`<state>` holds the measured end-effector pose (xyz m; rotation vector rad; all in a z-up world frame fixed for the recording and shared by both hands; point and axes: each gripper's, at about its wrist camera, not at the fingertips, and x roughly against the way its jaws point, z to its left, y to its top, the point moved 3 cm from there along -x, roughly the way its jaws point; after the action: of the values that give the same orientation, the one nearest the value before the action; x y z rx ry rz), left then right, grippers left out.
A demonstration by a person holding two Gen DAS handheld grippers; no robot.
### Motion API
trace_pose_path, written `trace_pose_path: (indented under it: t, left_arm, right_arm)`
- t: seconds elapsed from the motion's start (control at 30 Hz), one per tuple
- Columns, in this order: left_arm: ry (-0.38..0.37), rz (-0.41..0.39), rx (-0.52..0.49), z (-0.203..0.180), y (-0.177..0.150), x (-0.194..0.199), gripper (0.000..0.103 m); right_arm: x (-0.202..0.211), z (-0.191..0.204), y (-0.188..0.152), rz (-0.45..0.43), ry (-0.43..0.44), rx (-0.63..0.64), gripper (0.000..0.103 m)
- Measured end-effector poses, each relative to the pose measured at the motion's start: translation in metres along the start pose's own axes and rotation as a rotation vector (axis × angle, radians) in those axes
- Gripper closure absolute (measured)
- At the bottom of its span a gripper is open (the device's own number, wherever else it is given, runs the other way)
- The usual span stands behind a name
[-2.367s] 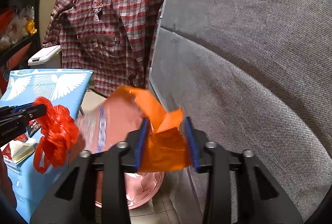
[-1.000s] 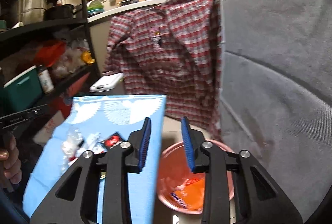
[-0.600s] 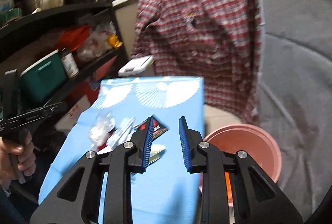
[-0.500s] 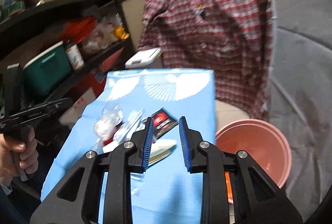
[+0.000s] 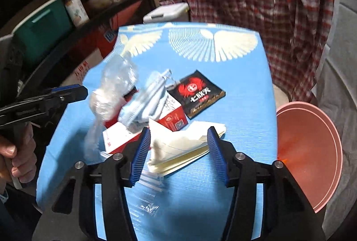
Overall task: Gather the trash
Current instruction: 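Grasp the clear plastic bag with the left tool while the right tool grasps the tissue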
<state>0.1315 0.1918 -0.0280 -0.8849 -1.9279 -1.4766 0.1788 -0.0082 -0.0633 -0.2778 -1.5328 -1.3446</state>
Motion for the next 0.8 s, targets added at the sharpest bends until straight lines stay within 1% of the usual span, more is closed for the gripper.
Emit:
trace_pose_path:
  t: [0.13,0.33,0.4,0.47,0.53,0.6,0.63,0.8]
  left_arm:
    - [-0.017,0.031,-0.006,-0.004,0.000,-0.014,0.053]
    - [-0.005,0.073,-0.028,-0.005,-0.003,-0.031,0.053]
    - [0.001,0.080,-0.029,-0.004,-0.003,-0.034,0.053]
    - [-0.004,0.083,-0.026,-0.004,-0.004,-0.035,0.054]
    - [-0.002,0.080,-0.028,-0.004,-0.004,-0.034,0.058]
    - [0.005,0.076,-0.034,-0.005,-0.004,-0.032,0.060]
    - [0.006,0.074,-0.035,-0.006,-0.004,-0.031,0.062]
    - [0.027,0.057,-0.052,-0.008,-0.001,-0.023,0.063]
  right_arm:
    - [-0.014,-0.001,-0.002,0.033,-0.009,-0.001,0.049]
    - [-0.024,-0.002,-0.002,0.062,-0.025,0.010,0.049]
    - [-0.026,-0.004,-0.002,0.065,-0.027,0.008,0.051]
    - [-0.027,-0.006,-0.002,0.063,-0.029,0.006,0.059]
    - [-0.026,-0.008,-0.001,0.063,-0.024,0.000,0.065]
    - [-0.024,-0.010,0.000,0.061,-0.018,-0.004,0.070]
    - [-0.022,-0.011,-0.001,0.060,-0.015,-0.004,0.075]
    - [-0.011,-0.011,-0.001,0.039,-0.007,-0.004,0.080]
